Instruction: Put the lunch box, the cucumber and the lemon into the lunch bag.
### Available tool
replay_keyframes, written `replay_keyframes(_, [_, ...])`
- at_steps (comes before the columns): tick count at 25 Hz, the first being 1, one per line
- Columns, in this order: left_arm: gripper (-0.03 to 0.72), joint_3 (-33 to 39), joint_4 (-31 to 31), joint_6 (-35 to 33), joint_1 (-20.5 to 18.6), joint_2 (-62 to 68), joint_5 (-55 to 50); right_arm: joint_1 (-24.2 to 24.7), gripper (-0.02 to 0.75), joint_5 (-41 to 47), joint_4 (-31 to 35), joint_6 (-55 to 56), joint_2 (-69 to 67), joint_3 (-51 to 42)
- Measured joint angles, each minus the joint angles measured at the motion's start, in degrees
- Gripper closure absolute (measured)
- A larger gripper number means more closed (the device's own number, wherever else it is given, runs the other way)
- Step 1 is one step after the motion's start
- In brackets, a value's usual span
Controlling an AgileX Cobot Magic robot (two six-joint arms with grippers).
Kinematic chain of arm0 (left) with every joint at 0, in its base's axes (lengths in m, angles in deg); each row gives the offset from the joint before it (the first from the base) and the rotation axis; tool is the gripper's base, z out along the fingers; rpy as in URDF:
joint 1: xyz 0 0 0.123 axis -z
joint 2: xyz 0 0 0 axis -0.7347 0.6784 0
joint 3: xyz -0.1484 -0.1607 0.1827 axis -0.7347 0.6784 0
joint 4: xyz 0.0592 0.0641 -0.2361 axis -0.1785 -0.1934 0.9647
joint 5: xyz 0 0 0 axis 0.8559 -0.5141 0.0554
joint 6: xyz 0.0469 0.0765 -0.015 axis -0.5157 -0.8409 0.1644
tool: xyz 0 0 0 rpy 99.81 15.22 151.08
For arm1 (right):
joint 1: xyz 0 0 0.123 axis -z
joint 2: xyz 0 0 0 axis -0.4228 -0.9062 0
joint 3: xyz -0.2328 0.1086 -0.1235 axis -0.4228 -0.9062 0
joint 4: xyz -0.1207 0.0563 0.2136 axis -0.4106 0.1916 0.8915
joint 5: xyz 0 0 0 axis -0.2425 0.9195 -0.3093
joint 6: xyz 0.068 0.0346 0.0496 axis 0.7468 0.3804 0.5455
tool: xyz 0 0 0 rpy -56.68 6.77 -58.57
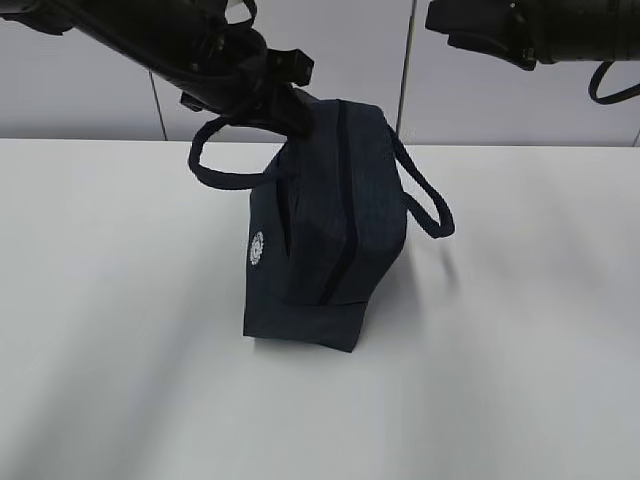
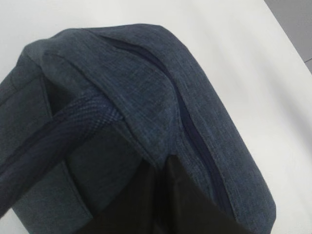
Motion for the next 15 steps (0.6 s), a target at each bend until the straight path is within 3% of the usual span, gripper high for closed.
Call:
replay_keyframes(8, [0.668,0.0,-0.7,0.4,-4.3,0.0,-5.7,0.0,0.343,0.0,0.0,0.0,0.0,0.0])
replay_keyframes(11, [0.591,-0.1,-0.9,0.4,-5.2,0.0,-7.0,0.0,0.343,0.0,0.0,0.0,0.0,0.0])
replay_keyframes(15, [0.414,-0.1,-0.9,0.4,-5.3,0.0,-7.5,0.0,0.343,0.0,0.0,0.0,0.0,0.0])
